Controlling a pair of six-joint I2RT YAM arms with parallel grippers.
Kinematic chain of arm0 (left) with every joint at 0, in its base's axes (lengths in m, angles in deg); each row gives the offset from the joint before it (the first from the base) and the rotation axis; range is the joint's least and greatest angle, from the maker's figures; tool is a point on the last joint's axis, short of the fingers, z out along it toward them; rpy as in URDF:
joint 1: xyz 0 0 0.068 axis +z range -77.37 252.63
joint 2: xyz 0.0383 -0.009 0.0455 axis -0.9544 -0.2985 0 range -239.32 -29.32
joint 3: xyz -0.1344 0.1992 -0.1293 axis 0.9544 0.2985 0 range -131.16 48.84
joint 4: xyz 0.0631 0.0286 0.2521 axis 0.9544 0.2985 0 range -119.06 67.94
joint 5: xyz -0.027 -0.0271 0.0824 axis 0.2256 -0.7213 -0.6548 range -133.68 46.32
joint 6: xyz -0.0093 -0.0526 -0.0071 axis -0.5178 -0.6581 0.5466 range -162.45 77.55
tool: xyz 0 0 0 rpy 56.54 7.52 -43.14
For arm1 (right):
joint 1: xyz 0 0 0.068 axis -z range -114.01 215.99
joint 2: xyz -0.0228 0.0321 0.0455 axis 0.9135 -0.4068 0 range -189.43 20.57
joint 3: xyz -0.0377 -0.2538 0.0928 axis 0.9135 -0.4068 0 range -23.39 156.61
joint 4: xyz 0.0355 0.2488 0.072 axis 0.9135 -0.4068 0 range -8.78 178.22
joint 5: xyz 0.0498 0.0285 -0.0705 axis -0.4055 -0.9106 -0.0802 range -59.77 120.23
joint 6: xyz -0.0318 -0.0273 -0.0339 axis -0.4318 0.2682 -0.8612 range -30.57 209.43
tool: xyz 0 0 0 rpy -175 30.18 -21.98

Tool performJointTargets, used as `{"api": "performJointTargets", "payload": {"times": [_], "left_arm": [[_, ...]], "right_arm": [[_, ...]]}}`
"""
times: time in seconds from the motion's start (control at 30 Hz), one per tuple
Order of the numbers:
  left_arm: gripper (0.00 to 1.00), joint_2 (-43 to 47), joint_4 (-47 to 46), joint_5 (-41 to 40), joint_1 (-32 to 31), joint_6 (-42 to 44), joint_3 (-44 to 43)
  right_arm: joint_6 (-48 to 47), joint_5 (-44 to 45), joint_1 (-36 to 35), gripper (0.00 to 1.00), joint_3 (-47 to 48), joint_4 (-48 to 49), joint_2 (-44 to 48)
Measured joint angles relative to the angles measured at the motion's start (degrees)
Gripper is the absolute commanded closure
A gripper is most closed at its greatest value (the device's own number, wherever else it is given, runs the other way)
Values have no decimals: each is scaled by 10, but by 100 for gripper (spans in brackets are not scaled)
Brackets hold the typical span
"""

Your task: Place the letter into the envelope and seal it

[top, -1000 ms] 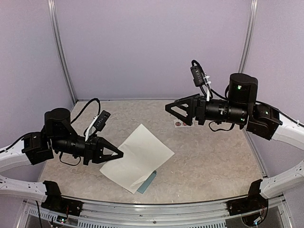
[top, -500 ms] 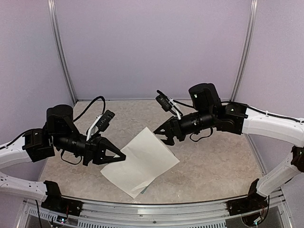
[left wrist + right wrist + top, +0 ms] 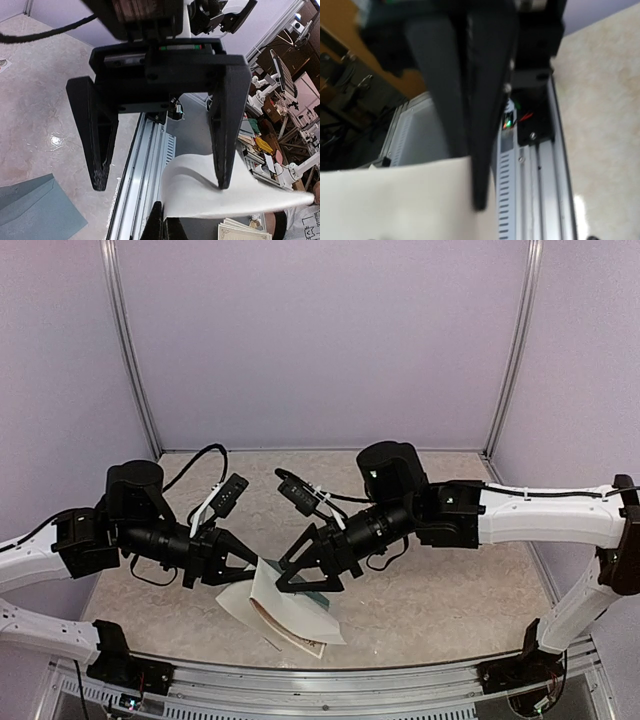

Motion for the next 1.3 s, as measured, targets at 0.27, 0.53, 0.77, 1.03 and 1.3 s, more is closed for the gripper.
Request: {"api": "performJointTargets", "payload": {"times": [0.27,0.53,0.77,1.03,1.3], "left_arm": [[100,0,0,0,0,1,0],[100,1,-1,0,0,0,0],[100,2,0,-3,0,0,0],[21,3,26,-32,13,-6,0],[1,34,9,2,38,-51,0]], "right_arm": [[16,-23,-18,44,0,22,-61],[26,-40,-19,56,0,47,-62],[35,-57,-19,100,1,70,-74],[26,-63,-20,100,2,70,-74],[8,-36,-22,100,7,32,-73]]}}
